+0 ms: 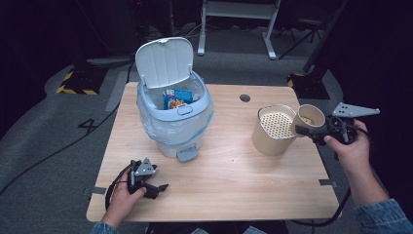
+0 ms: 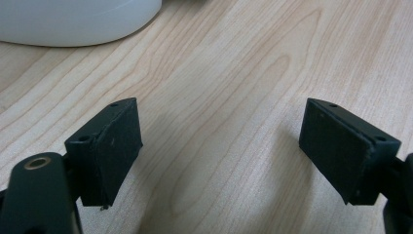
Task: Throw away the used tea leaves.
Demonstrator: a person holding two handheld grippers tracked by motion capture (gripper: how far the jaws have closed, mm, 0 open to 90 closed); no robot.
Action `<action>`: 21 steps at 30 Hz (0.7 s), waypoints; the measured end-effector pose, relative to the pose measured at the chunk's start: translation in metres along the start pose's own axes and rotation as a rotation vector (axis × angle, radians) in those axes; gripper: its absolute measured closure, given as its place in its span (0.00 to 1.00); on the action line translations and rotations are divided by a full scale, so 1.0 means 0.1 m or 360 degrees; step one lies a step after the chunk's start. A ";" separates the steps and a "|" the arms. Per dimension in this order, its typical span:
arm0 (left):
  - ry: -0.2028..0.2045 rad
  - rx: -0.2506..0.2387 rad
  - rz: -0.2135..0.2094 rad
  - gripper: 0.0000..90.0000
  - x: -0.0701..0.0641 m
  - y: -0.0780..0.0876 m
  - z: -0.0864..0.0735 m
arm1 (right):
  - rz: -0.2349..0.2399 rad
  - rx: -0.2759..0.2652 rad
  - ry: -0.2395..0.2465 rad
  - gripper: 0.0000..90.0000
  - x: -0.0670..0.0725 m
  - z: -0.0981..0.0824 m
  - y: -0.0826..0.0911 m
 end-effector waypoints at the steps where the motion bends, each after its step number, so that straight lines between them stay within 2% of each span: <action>1: 0.0002 0.0000 0.0000 0.18 0.00 0.00 0.00 | -0.0008 -0.0001 -0.0003 0.35 -0.04 0.02 0.00; 10: 0.0000 0.0000 0.0000 0.18 0.00 0.00 0.00 | -0.0056 0.0034 0.0026 0.35 -0.32 0.09 -0.09; 15: 0.0002 0.0000 0.0002 0.18 0.00 0.00 0.00 | -0.0095 0.0054 0.0035 0.35 -0.45 0.10 -0.15; 21: -0.0001 0.0000 0.0000 0.18 0.00 0.00 0.00 | -0.0153 0.0097 0.0086 0.35 -0.56 0.09 -0.22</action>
Point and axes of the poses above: each handheld gripper's, and its own axes: y roughly backward along the jaws, z roughly out of its top, x roughly to its left, the point moved 6 cm from there along -y, roughly forward along the jaws, and after that the axes turned 2 degrees about y, right-handed, at the moved point
